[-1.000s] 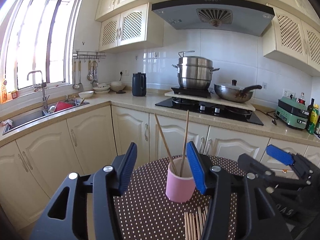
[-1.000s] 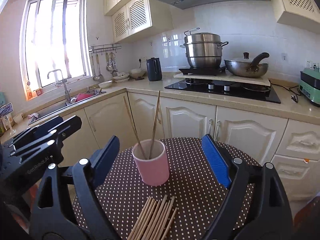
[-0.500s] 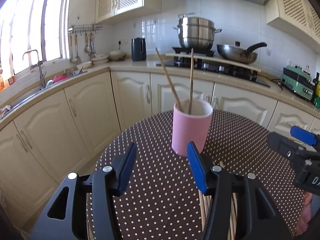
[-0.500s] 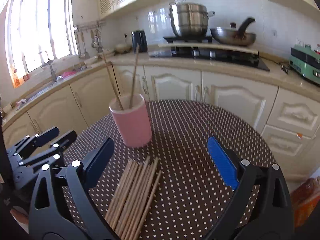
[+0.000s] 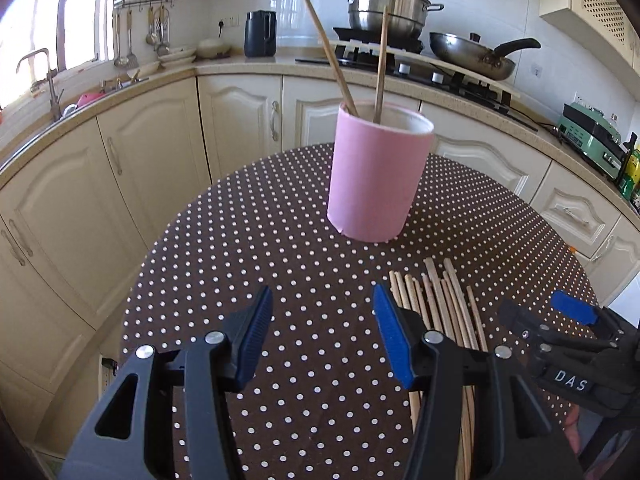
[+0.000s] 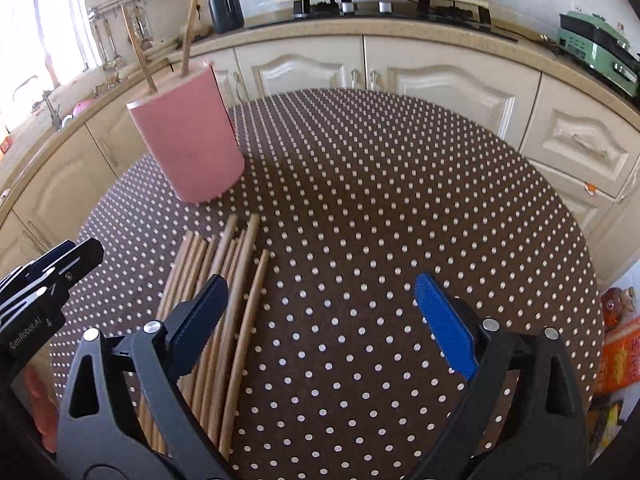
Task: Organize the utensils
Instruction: 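Move the left gripper back down over the chopsticks row, then close the left gripper on another chopstick and lift it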
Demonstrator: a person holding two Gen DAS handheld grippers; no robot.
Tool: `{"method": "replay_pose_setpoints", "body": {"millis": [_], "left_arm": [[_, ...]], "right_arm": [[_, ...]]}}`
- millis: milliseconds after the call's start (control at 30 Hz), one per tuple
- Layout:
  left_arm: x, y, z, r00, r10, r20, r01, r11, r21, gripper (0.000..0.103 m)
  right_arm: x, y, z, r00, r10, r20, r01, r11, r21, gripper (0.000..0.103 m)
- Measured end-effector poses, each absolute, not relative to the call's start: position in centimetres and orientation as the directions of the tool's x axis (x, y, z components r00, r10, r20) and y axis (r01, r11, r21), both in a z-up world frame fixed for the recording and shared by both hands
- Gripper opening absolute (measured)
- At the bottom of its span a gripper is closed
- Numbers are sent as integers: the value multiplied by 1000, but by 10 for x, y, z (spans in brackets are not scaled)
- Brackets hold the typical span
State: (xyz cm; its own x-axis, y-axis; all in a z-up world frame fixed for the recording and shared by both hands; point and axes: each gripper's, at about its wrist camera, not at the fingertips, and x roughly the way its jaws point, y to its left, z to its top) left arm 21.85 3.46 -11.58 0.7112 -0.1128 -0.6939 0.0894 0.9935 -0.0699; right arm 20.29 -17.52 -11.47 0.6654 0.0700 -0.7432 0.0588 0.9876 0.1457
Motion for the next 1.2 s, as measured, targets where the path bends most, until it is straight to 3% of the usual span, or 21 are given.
{"method": "replay_pose_setpoints", "body": {"millis": [600,667,700,733,800,833,967,1200], "left_arm": [[236,26,-141,625,-184,-759,133,983,-129,52],[236,24,-142,620,-184,-763,136,983,-127,52],[236,23,-142,619,-182,-764,136,983,-124,52],[236,22,-142,619,-179,-765,136,983,-121,52],[236,20,-142,619,-173,-766,134,984,-114,52],[235,19,-142,619,-171,-767,132,985,-114,52],[232,16,-141,610,-180,-771,135,983,-123,52],[227,2,-146,576,-205,-792,178,976,-123,52]], "right_arm": [[218,-149,-139,591,-1,-807,37,999,25,91],[216,-146,-136,607,12,-794,13,1000,25,72],[214,-144,-133,616,18,-788,1,1000,23,49],[212,-141,-132,624,23,-781,-13,1000,19,32],[211,-140,-131,627,43,-778,-28,999,32,24],[209,-143,-130,628,57,-776,-33,998,47,11],[205,-157,-128,626,155,-765,-49,986,159,8],[200,-171,-128,627,198,-753,-26,972,234,7]]}}
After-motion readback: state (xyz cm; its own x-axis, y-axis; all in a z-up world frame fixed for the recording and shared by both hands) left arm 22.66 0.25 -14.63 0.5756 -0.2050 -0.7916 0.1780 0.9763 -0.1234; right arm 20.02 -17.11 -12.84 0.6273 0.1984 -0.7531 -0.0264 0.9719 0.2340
